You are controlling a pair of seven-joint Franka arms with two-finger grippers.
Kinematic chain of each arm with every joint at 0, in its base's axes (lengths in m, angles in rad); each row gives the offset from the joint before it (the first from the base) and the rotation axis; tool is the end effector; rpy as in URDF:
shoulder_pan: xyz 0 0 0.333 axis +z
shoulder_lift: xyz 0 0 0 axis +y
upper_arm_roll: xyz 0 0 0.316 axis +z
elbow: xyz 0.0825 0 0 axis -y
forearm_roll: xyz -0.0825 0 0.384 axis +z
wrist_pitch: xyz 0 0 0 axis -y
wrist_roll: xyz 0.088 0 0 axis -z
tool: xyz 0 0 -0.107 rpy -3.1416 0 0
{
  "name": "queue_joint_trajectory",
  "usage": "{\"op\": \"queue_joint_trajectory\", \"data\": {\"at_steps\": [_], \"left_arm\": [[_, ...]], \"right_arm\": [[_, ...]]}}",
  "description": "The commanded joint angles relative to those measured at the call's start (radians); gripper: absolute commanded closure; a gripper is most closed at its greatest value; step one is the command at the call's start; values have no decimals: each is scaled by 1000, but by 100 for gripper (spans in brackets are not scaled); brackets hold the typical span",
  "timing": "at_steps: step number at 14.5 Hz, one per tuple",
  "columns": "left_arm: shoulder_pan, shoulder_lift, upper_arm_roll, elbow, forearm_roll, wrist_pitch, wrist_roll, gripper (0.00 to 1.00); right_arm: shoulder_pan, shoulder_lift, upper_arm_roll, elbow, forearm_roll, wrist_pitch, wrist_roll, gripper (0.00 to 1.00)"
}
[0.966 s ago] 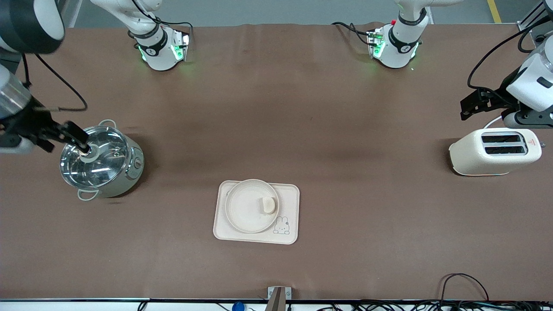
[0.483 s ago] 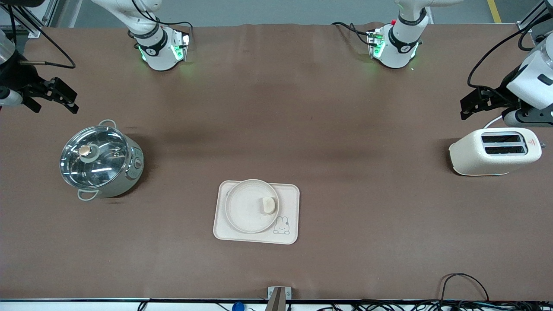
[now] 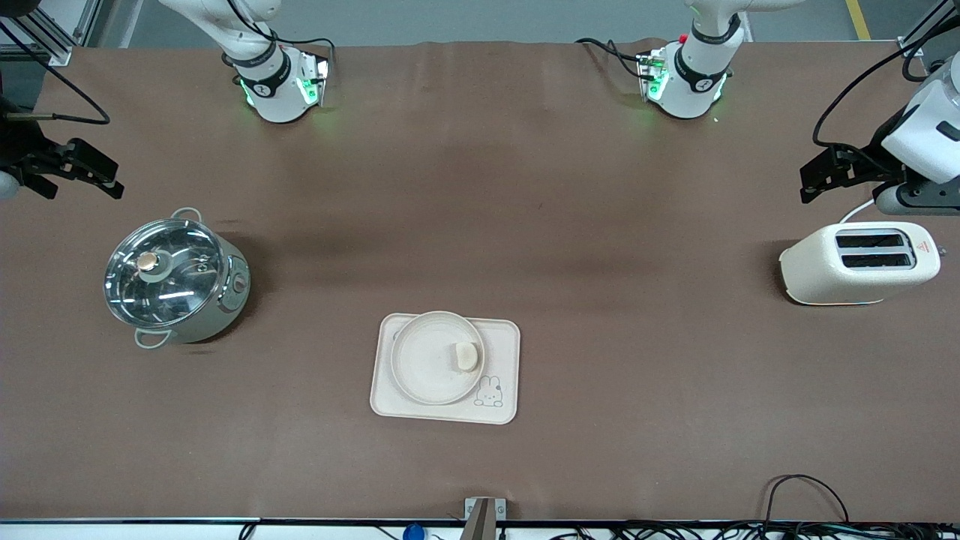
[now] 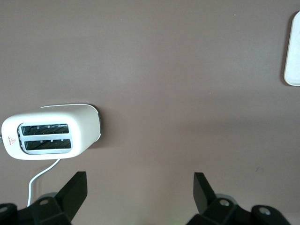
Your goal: Place bun in plate and plate on tray
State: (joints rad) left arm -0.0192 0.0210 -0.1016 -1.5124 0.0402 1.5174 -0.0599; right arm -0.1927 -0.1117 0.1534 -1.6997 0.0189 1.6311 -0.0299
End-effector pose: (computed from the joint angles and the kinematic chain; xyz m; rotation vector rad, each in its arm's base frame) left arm 0.5526 -0.0619 0.6357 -3.1009 0.0916 0.0192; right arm 0.5249 -0.0142 0.6283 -3.1405 0.0168 -0.0657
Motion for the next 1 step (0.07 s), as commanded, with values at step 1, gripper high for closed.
{"op": "queue_joint_trajectory", "data": {"at_steps": [1], "left_arm": [[1,4,2,23,-17,-26,5,0]], "right_arm": [[-7,1,11,22,16,-22,-11,0]]}}
